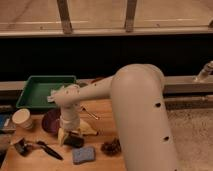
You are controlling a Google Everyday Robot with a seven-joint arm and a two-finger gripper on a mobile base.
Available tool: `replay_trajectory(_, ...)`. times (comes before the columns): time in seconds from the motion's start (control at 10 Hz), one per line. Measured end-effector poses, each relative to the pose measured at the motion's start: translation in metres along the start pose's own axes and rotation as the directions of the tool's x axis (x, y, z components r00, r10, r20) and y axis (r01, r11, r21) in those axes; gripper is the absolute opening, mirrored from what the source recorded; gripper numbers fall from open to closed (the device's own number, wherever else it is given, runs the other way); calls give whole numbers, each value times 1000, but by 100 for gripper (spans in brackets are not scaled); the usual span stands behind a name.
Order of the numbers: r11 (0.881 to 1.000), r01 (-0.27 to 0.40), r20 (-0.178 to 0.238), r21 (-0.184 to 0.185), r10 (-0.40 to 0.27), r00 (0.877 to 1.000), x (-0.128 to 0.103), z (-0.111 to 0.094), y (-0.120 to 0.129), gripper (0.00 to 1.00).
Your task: Place eraser in tray
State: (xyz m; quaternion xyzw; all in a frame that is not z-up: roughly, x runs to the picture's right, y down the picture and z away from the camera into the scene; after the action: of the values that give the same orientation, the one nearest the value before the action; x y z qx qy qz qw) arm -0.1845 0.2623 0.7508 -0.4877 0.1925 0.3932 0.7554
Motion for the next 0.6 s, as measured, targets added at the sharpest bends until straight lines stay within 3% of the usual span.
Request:
replay_trajectory(0.3,999,20,37,48,-21,999,-3,-1,-6,65)
replay_trajectory(0.6,996,34,34,83,-37,999,-7,4,-7,65)
